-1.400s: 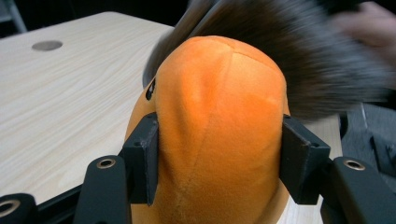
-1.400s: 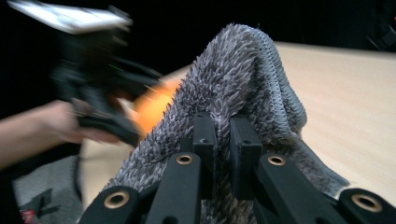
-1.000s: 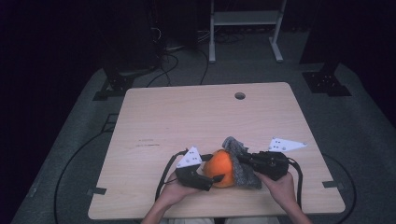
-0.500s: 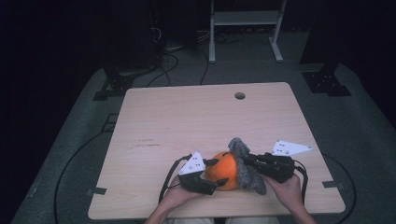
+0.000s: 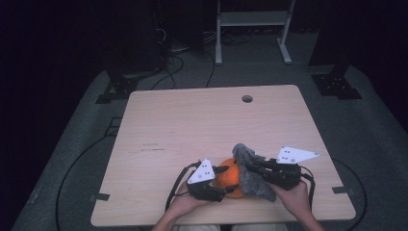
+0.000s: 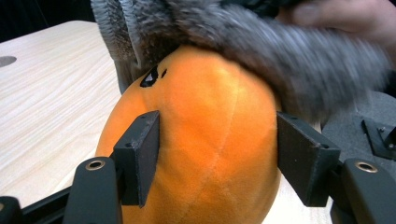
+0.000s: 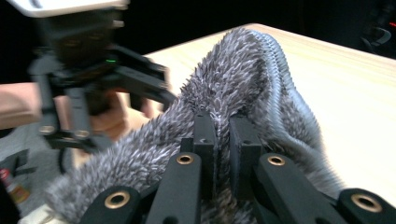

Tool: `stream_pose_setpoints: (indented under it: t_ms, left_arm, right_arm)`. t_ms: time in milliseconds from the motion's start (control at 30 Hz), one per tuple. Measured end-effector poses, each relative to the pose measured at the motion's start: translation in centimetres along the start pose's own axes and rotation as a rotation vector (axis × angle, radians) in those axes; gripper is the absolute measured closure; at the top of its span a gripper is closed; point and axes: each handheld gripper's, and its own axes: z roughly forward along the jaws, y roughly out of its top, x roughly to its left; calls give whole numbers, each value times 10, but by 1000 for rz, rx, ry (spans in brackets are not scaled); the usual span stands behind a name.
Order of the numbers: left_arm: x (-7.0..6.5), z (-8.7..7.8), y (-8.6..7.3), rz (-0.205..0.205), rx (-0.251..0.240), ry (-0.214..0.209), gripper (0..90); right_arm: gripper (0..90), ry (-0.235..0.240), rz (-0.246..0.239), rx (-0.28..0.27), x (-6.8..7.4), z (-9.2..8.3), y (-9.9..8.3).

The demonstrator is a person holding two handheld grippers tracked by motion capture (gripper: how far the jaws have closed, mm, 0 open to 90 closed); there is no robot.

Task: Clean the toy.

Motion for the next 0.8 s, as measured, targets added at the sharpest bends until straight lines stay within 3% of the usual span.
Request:
stream_pose_setpoints:
  t_ms: [33,133,300,400,500,533,600,700,733,800]
  left_arm:
    - [0,0,0,5,1,-2,347]
    - [0,1,0,18,8,1,355]
    - [-3,2,0,45,5,20,368]
    - [-2,-1,1,57,-12,12,256]
    - [1,3,1,20,19,36,137]
    - [2,4,1,13,25,35,137]
    - [2,3,1,19,25,35,242]
    - [2,1,1,28,26,40,319]
    - [3,0,1,29,27,41,326]
    - [3,-1,1,26,25,40,332]
  right_arm:
    - [825,-18,14,9,-5,-3,-3]
    - [825,-6,49,8,-9,-7,-7]
    - [824,50,-47,-4,13,1,5]
    - [825,66,-24,3,11,3,3]
    - [825,80,-10,1,10,3,2]
    - [825,80,-15,1,10,4,2]
    - [826,69,-12,4,7,5,2]
    - [827,67,22,-3,-1,3,-1]
    - [829,44,60,-1,-13,0,-8]
    - [829,1,65,25,-20,-3,-12]
